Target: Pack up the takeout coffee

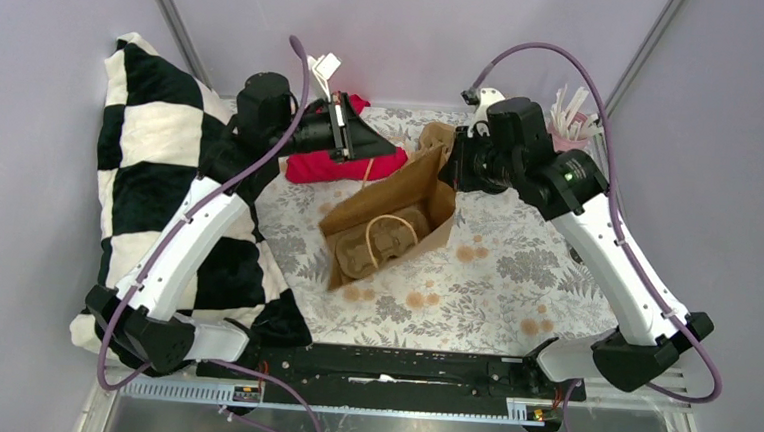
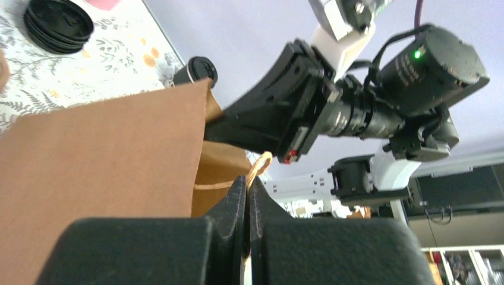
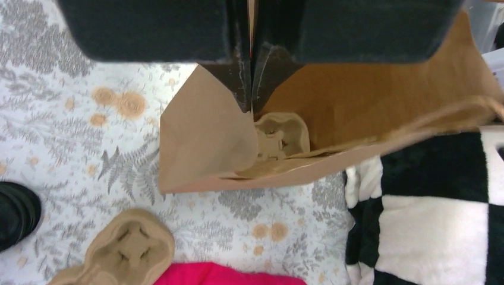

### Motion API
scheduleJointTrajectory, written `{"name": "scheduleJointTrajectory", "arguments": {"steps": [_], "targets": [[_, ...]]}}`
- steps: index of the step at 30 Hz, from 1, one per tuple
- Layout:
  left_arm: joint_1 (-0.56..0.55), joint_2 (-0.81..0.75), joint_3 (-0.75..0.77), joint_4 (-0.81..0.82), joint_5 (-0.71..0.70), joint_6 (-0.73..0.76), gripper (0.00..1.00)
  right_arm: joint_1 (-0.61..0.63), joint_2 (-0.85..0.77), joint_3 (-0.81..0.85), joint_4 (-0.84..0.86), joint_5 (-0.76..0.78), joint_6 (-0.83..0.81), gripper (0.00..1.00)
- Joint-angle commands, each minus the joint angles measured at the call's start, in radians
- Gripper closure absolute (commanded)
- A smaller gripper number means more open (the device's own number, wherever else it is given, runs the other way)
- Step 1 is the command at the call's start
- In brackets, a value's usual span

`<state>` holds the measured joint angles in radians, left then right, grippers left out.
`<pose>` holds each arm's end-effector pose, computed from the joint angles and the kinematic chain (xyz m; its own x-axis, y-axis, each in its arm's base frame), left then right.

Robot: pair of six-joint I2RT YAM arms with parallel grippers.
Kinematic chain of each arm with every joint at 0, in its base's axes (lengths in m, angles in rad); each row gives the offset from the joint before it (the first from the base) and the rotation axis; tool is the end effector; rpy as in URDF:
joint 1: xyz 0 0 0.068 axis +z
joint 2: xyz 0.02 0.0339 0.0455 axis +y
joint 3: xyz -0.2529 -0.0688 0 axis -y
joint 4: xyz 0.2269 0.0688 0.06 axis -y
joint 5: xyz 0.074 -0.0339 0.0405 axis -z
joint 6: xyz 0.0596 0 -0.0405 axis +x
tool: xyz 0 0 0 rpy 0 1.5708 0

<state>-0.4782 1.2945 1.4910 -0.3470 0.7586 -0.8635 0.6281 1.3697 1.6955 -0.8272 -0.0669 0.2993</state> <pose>0.2277 -0.1642 0.4424 -0.7994 -0.2071 -0.5640 0.5082 0.2678 -0.8185 0.2261 0.1691 0.4266 -0.5585 -0.0420 -0.8284 -0.4909 0.8218 0.2893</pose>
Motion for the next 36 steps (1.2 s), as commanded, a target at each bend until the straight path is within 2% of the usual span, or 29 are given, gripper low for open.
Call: {"name": "scheduleJointTrajectory", "arguments": {"steps": [1,4,9,11,13,14,15,16,17,19,20,22,25,28,36], "targets": [[0.014,0.010,0.100,-0.070,-0.104,-0.073,1.00,0.003,0.044,0.133,-0.286,-0.044,0.087,1.00],[0.022,0.005,0.078,-0.070,-0.122,-0.085,1.00,0.003,0.089,0.207,-0.347,-0.039,0.083,1.00],[0.024,0.016,0.047,-0.029,-0.123,-0.072,1.00,-0.002,0.126,0.195,-0.307,-0.009,0.044,1.00],[0.033,0.039,0.070,-0.076,-0.144,-0.061,1.00,-0.006,0.164,0.233,-0.336,0.009,0.040,1.00],[0.049,0.062,0.111,-0.141,-0.184,-0.047,0.94,-0.007,0.188,0.275,-0.378,0.038,0.048,1.00],[0.058,0.072,0.133,-0.152,-0.185,-0.038,0.89,-0.009,0.193,0.285,-0.393,0.048,0.055,1.00],[0.065,0.080,0.158,-0.161,-0.186,-0.025,0.75,-0.010,0.196,0.290,-0.406,0.053,0.061,1.00],[0.071,0.088,0.192,-0.181,-0.198,-0.004,0.69,-0.011,0.198,0.292,-0.420,0.059,0.071,1.00],[0.075,0.096,0.230,-0.207,-0.212,0.023,0.52,-0.013,0.201,0.297,-0.435,0.061,0.086,1.00],[0.078,0.112,0.318,-0.300,-0.267,0.085,0.29,-0.013,0.198,0.298,-0.449,0.081,0.117,1.00],[0.078,0.118,0.355,-0.354,-0.303,0.117,0.22,-0.012,0.193,0.292,-0.447,0.100,0.144,1.00],[0.078,0.111,0.404,-0.451,-0.383,0.177,0.15,-0.013,0.180,0.280,-0.430,0.117,0.181,1.00],[0.078,0.080,0.409,-0.597,-0.489,0.224,0.13,-0.013,0.166,0.262,-0.387,0.140,0.229,1.00],[0.078,0.049,0.383,-0.724,-0.565,0.233,0.15,-0.013,0.176,0.267,-0.369,0.147,0.244,1.00],[0.043,0.005,0.350,-0.968,-0.689,0.216,0.17,-0.013,0.193,0.273,-0.352,0.195,0.256,1.00]]}}
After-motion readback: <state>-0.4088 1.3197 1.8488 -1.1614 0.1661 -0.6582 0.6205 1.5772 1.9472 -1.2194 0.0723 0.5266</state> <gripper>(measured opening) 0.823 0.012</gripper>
